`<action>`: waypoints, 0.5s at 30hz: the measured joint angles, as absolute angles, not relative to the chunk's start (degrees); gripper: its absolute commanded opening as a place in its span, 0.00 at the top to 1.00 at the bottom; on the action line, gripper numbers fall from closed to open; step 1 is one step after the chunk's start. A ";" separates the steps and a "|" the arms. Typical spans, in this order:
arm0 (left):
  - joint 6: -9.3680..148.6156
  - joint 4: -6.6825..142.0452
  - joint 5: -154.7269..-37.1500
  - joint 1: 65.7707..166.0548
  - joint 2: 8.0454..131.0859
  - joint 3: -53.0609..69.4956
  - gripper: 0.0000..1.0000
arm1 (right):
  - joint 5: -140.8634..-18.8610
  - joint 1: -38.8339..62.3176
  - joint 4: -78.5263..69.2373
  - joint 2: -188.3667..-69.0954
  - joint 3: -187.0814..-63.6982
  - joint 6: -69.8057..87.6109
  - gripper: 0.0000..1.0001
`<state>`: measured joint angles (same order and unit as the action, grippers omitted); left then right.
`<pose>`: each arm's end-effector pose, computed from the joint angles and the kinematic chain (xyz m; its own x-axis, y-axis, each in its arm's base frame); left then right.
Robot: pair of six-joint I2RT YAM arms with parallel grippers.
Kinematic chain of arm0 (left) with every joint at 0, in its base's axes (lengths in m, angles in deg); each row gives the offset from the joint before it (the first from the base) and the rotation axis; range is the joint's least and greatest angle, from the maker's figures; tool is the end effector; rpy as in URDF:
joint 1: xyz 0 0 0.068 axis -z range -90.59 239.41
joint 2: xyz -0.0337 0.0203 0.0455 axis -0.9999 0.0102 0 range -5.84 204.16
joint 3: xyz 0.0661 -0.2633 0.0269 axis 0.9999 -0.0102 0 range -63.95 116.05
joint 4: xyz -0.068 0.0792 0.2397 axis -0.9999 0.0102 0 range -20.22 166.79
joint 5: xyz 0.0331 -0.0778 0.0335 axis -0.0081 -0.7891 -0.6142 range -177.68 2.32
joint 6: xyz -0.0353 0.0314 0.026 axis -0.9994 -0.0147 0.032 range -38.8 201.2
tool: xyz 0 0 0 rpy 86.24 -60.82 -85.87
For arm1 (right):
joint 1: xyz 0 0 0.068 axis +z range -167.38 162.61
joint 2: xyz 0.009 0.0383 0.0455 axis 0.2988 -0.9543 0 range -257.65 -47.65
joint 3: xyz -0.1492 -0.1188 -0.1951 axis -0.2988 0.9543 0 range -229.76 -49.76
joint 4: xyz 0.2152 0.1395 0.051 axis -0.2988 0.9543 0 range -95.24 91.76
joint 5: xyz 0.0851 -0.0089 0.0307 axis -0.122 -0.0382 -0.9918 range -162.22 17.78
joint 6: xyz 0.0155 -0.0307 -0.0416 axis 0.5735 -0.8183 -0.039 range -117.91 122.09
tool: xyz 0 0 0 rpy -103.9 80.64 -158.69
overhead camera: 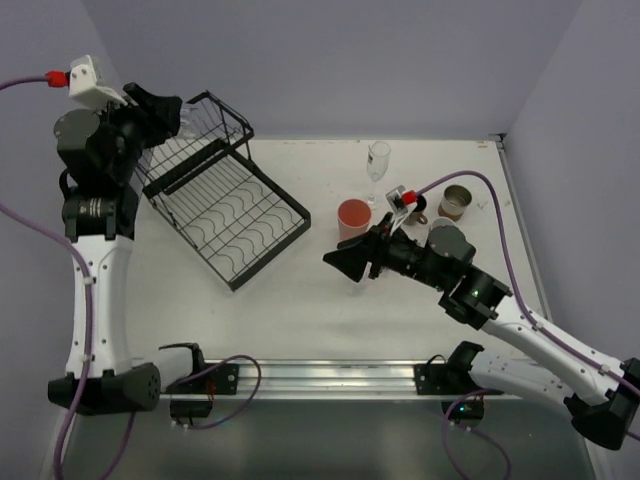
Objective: Unload the cups from the dish rack
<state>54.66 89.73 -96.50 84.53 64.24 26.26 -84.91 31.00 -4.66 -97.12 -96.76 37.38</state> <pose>0.2482 0.0158 0.5028 -0.0278 -0.4457 -0.8947 0.0629 0.8925 -0.4466 0.1299 0.1580 0.3578 -0.5343 0.2471 -0.8084 -0.6939 0.4178 0.5864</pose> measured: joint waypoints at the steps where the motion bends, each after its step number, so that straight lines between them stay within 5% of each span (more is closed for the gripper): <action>1: 53.19 87.39 -98.75 84.70 61.45 24.40 0.68 | -85.81 31.00 -6.87 -97.23 -96.76 38.69 0.33; 15: 20.06 50.91 -123.07 87.44 35.52 -20.27 0.69 | -93.00 31.45 -36.51 -106.78 -96.56 52.72 0.33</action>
<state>20.06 50.91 -123.07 87.44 35.52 -20.27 -93.00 31.45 -36.51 -106.78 -96.56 52.72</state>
